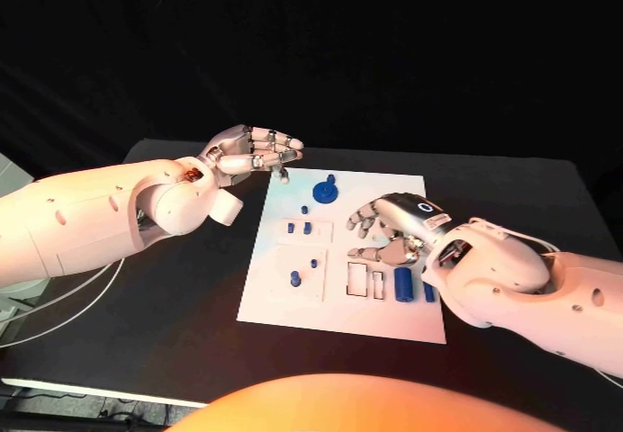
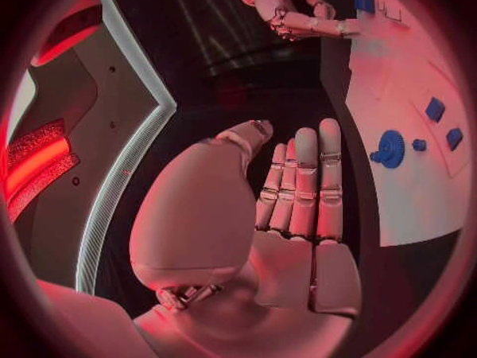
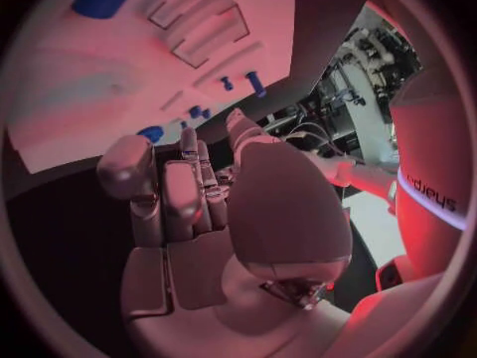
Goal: Assemble the parts on the task board
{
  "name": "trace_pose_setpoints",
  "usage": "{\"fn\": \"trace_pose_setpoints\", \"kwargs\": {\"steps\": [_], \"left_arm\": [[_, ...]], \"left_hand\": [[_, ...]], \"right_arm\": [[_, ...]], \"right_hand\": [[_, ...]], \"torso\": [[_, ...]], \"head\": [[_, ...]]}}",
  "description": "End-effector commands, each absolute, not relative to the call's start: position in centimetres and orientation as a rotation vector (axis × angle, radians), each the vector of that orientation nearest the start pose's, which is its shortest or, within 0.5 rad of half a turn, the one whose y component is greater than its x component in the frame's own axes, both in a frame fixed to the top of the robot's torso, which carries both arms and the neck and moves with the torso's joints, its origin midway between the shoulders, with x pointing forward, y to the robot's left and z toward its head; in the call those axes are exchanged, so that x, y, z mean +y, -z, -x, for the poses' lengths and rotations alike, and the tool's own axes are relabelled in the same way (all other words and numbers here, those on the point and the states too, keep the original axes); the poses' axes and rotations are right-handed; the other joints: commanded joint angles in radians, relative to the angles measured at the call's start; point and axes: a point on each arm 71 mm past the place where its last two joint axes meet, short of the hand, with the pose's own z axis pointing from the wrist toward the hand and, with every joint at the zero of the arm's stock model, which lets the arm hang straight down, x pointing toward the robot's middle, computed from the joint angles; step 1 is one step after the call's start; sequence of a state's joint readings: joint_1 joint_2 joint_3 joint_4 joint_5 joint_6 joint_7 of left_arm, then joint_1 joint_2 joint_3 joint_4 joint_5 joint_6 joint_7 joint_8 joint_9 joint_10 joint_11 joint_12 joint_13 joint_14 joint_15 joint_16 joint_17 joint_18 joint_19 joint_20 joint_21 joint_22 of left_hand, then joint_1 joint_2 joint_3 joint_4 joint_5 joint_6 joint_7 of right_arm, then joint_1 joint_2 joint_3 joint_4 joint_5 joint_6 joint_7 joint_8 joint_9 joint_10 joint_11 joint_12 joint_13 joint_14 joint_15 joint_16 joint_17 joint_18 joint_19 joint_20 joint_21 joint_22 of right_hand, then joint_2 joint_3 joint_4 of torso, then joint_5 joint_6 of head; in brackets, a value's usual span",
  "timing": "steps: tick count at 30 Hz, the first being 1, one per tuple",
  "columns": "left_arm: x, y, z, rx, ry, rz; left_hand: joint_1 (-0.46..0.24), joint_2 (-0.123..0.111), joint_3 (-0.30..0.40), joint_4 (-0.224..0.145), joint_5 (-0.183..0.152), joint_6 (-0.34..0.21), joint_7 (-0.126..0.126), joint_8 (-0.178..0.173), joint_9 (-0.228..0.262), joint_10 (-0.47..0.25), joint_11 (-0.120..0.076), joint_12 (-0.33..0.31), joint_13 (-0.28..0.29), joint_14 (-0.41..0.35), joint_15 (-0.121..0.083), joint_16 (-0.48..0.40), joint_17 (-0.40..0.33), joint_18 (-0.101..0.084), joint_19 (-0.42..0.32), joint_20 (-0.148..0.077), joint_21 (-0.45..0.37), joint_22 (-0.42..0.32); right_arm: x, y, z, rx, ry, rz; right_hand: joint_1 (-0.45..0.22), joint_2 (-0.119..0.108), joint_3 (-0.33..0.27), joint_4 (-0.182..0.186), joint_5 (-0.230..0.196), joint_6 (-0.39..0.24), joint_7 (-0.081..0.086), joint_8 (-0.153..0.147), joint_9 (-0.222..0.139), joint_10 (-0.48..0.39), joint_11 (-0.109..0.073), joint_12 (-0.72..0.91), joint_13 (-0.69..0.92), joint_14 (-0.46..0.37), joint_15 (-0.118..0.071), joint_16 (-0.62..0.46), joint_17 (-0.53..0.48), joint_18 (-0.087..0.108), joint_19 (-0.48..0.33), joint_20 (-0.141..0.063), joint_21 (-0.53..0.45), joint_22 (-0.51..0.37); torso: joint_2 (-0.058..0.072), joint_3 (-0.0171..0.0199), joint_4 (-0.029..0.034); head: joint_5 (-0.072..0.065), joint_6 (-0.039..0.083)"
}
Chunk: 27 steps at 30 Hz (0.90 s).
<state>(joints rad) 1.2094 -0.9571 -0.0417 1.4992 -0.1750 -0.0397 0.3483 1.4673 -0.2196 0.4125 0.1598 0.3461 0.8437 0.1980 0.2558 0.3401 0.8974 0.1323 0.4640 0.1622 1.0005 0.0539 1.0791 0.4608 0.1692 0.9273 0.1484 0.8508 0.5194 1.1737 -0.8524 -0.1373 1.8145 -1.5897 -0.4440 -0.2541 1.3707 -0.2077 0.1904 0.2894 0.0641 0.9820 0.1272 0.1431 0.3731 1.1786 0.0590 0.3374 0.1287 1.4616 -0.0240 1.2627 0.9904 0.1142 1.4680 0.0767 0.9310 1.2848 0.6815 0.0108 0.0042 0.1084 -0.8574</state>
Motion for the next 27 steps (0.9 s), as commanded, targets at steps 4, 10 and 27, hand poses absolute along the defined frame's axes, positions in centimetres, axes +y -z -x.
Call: {"fn": "trace_pose_setpoints", "kwargs": {"steps": [4, 10, 27], "left_arm": [[25.7, 17.4, -48.3, 1.579, 1.615, 0.909], [25.4, 17.9, -48.0, 1.585, 1.622, 0.917], [25.1, 18.4, -47.5, 1.598, 1.636, 0.927]], "left_hand": [[-0.003, 0.009, -0.001, -0.003, -0.006, 0.004, 0.000, 0.003, 0.001, 0.007, 0.003, -0.004, -0.001, 0.002, 0.006, -0.004, -0.001, 0.014, 0.006, 0.002, -0.007, -0.002], [-0.004, 0.008, -0.002, -0.002, -0.007, 0.004, 0.000, 0.002, 0.001, 0.007, 0.003, -0.004, -0.001, 0.001, 0.006, -0.004, -0.001, 0.014, 0.006, 0.002, -0.007, -0.002], [-0.008, 0.007, -0.004, 0.000, -0.007, 0.004, 0.000, 0.002, 0.001, 0.007, 0.003, -0.005, -0.002, 0.001, 0.006, -0.004, -0.001, 0.014, 0.005, 0.003, -0.009, -0.002]], "right_arm": [[-19.1, 19.7, -41.2, 1.776, -0.810, -0.193], [-22.0, 20.5, -40.4, 1.867, -0.724, -0.286], [-22.0, 24.9, -37.4, 1.936, -0.544, -0.289]], "right_hand": [[0.001, 0.022, -0.089, -0.001, -0.003, 0.014, -0.018, 0.064, 0.024, 0.156, -0.034, 0.477, 0.501, 0.036, -0.030, 0.091, 0.148, -0.044, 0.053, -0.030, 0.196, 0.102], [-0.021, 0.065, -0.157, 0.000, -0.004, -0.005, -0.028, 0.170, 0.082, 0.280, -0.040, 1.086, 1.248, 0.072, -0.031, 0.215, 0.366, -0.070, 0.072, -0.033, 0.377, 0.193], [-0.095, 0.079, -0.184, 0.005, -0.003, -0.002, -0.037, 0.211, 0.104, 0.321, -0.047, 1.145, 1.333, 0.088, -0.035, 0.263, 0.467, -0.088, 0.084, -0.036, 0.489, 0.239]], "torso": [[-0.011, 0.0019, -0.0221], [-0.017, 0.0074, -0.0315], [-0.018, 0.0077, -0.0328]], "head": [[-0.056, 0.016], [-0.083, 0.019], [-0.090, 0.005]]}}
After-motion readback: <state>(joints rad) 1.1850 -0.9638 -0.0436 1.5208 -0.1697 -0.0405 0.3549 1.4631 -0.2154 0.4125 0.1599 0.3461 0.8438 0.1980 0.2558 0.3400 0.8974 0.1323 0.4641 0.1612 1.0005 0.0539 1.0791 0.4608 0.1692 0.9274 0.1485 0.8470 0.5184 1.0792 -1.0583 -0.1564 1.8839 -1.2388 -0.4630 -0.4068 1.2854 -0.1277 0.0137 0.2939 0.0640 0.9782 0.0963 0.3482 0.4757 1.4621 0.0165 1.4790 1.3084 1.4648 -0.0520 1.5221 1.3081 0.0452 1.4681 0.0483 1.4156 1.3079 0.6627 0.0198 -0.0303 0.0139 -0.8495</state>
